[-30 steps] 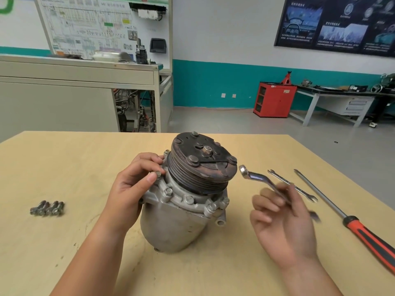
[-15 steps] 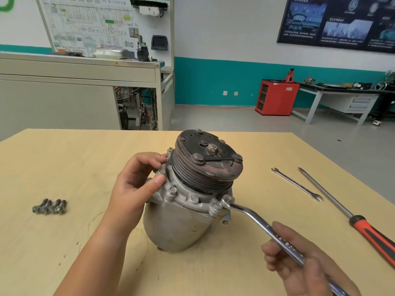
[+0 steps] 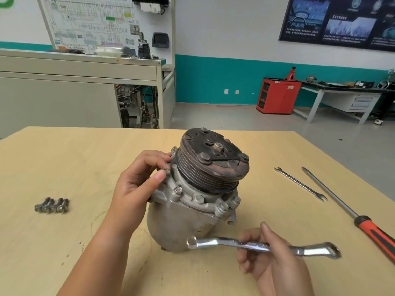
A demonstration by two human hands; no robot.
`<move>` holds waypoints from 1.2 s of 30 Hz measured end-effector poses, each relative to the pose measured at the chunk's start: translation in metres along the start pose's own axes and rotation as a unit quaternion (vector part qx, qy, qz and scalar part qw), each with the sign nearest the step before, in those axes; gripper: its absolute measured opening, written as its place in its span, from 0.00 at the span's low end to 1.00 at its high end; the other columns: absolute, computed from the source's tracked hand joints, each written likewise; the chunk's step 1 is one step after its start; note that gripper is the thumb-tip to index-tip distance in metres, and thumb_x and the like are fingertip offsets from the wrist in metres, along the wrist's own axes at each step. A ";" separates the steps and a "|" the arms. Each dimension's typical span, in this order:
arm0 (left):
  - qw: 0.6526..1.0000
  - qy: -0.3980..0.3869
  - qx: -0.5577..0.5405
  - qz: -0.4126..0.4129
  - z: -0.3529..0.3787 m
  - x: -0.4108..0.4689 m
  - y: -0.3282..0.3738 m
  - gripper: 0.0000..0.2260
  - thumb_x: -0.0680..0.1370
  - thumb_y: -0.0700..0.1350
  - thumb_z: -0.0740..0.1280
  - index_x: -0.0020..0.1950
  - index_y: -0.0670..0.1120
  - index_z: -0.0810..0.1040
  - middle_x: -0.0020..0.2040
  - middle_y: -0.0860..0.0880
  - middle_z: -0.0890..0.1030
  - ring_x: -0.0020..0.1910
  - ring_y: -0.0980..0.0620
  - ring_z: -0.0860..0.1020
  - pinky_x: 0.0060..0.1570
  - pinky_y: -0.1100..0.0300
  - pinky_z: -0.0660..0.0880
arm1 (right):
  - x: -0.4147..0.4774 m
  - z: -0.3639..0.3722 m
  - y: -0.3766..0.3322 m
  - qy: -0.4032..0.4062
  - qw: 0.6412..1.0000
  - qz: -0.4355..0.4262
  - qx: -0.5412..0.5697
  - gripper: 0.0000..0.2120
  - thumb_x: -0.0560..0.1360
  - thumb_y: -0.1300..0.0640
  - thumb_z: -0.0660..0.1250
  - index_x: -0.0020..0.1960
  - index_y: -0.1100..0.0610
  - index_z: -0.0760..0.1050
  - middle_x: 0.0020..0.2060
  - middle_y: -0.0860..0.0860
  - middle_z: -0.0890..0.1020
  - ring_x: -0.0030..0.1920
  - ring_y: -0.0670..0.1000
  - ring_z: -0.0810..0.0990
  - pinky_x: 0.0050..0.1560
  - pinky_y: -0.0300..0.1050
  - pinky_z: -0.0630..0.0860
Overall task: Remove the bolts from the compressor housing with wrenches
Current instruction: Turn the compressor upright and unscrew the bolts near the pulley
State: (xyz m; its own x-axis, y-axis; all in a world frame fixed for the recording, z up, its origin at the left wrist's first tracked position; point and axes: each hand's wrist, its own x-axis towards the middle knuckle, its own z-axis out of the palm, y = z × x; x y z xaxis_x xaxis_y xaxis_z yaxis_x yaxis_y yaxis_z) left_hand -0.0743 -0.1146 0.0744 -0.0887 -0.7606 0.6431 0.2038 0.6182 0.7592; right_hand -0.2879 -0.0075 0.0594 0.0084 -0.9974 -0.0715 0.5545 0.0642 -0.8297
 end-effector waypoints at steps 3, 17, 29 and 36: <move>1.000 -0.003 0.007 0.005 0.000 0.000 0.000 0.06 0.71 0.47 0.65 0.42 0.55 0.81 0.48 0.54 0.79 0.57 0.50 0.76 0.60 0.56 0.71 | 0.007 -0.007 0.004 -0.152 0.971 0.007 0.184 0.29 0.57 0.42 0.79 0.37 0.68 0.79 0.28 0.68 0.77 0.26 0.57 0.76 0.28 0.45 0.73; 1.000 -0.009 0.016 0.022 0.001 0.000 0.002 0.06 0.72 0.46 0.65 0.43 0.55 0.81 0.47 0.54 0.80 0.57 0.48 0.77 0.61 0.55 0.71 | -0.023 -0.008 -0.031 0.010 0.983 -0.141 -0.119 0.18 0.50 0.44 0.83 0.29 0.57 0.83 0.26 0.61 0.81 0.24 0.52 0.80 0.25 0.39 0.77; 0.993 0.040 0.077 0.081 0.014 -0.004 0.000 0.06 0.72 0.46 0.66 0.45 0.57 0.76 0.47 0.56 0.78 0.56 0.49 0.77 0.60 0.55 0.71 | 0.063 -0.005 -0.043 0.003 1.000 0.001 0.030 0.12 0.62 0.52 0.62 0.23 0.56 0.73 0.16 0.50 0.66 0.18 0.46 0.63 0.20 0.33 0.63; 0.885 0.094 0.339 0.304 0.029 -0.015 0.018 0.06 0.71 0.48 0.68 0.44 0.49 0.74 0.47 0.50 0.74 0.54 0.56 0.74 0.62 0.37 0.64 | 0.035 -0.040 -0.027 -0.137 0.944 -0.072 0.290 0.23 0.76 0.44 0.58 0.41 0.63 0.79 0.27 0.55 0.76 0.26 0.47 0.71 0.30 0.43 0.71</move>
State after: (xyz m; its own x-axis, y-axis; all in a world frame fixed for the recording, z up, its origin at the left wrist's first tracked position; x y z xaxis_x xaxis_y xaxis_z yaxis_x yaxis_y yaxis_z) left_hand -0.0979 -0.0862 0.0815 0.0130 -0.2270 0.9738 -0.4796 0.8531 0.2053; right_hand -0.3359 -0.0430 0.0570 0.0696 -0.9706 0.2306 0.9285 -0.0215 -0.3708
